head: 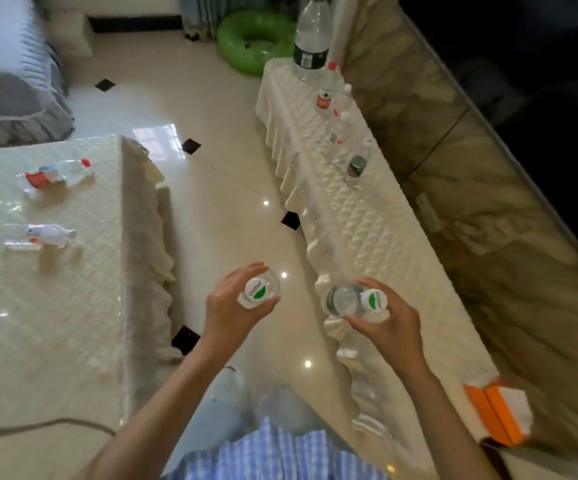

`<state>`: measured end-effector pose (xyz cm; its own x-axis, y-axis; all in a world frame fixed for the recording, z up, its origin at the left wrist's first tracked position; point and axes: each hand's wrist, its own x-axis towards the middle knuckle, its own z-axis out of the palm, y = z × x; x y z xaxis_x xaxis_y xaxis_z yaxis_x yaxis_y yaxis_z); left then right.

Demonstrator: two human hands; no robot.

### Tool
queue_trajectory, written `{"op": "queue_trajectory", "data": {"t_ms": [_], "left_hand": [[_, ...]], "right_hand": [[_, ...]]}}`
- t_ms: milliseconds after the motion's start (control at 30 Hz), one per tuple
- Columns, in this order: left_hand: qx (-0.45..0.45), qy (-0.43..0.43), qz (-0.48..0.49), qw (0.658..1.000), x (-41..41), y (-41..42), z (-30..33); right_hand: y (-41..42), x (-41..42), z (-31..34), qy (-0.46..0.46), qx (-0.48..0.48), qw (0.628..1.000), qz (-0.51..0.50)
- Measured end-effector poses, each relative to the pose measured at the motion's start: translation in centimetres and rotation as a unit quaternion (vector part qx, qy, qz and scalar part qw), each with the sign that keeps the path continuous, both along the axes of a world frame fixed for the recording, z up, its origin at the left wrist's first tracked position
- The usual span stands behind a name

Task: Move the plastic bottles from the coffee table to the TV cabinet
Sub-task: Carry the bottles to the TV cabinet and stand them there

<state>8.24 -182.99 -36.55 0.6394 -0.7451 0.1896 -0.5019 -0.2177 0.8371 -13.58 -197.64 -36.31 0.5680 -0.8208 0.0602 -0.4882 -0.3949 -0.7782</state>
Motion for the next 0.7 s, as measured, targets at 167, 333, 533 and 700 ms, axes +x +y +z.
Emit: {"op": "queue_trajectory", "data": {"t_ms": [167,333,533,700], "left_hand": [[0.008,0.006,-0.075,0.997,-2.5,-5.2,0.1],[0.036,0.024,-0.135,0.990,-2.6,-11.3,-1.2],[0.050,0.055,-0.191,0.979,-0.8,-20.1,-2.7],[0.062,0.035,-0.238,0.969,1.2,-26.8,-4.0]], "right_hand": [[-2.6,-4.5,0.2,-0.026,0.032,0.996,-0.084],[-5.6,-6.3,-1.1,-0.034,0.059,0.984,-0.165],[-9.9,-4.9,-1.6,-0.038,0.102,0.962,-0.251],[-14.0,-3.1,-2.7,-0.032,0.102,0.948,-0.301]]}}
